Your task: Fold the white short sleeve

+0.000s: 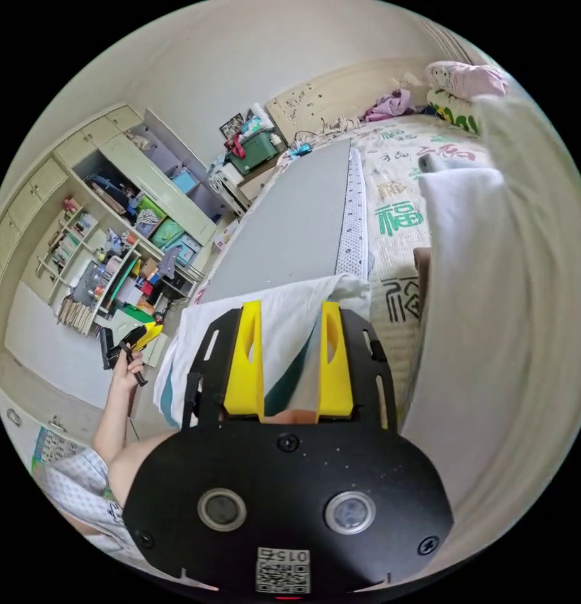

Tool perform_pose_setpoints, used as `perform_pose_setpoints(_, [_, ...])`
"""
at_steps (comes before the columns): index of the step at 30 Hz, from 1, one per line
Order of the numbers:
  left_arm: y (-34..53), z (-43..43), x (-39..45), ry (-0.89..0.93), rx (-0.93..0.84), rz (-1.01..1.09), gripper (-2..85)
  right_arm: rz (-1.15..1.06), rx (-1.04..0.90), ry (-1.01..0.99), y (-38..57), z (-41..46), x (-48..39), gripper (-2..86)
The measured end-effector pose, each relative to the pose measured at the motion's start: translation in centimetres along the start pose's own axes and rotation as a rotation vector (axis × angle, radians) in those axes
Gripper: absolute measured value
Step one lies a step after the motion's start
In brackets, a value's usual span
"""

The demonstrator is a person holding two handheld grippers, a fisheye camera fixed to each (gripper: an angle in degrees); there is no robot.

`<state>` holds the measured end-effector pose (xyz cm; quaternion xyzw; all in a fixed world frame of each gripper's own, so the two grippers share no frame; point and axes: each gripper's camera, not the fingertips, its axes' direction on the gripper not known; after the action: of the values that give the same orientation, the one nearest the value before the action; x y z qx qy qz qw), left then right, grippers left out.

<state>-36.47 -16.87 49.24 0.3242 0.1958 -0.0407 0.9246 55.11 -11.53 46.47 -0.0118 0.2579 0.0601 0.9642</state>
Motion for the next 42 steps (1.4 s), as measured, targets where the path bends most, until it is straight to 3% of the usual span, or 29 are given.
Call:
perform_pose_setpoints(6, [-4.9,8.2,-1.8,-0.009,-0.14,-0.103,9.2,0.061,-0.133,0.107,-4.9,7.2,0.8,12.5])
perform_pose_setpoints(10, [-6.2,11.4,-1.4,-0.024,-0.203,-0.071,1.7,0.028,-0.231,0.209,-5.8,10.6,0.5,5.1])
perform_pose_setpoints(17, [-7.3,10.2,0.5,-0.07,-0.14,0.042,0.6,-0.079,-0.138,0.325,-6.0,11.6,-1.6,1.1])
perform_pose_setpoints(25, [-6.1,11.2,3.9,-0.213,-0.154,0.186,4.4,-0.184,-0.086,0.462,-2.9,13.1,-4.8,6.7])
perform_pose_setpoints(28, [-1.0,7.9,6.8,-0.243,-0.12,0.361,5.8,-0.388,-0.059,0.334,3.4,9.9,-7.9,7.5])
perform_pose_setpoints(31, [6.5,4.7,10.6,-0.134,-0.176,0.544,7.1,-0.56,-0.043,0.136,11.2,6.3,-10.6,7.1])
perform_pose_setpoints(35, [16.0,0.9,14.6,0.005,-0.177,0.667,7.1,-0.565,-0.033,-0.076,20.0,4.1,-11.5,7.6])
perform_pose_setpoints(42, [20.2,1.8,16.0,-0.011,-0.195,0.644,8.1,-0.583,-0.069,0.03,23.8,6.6,-12.1,9.8])
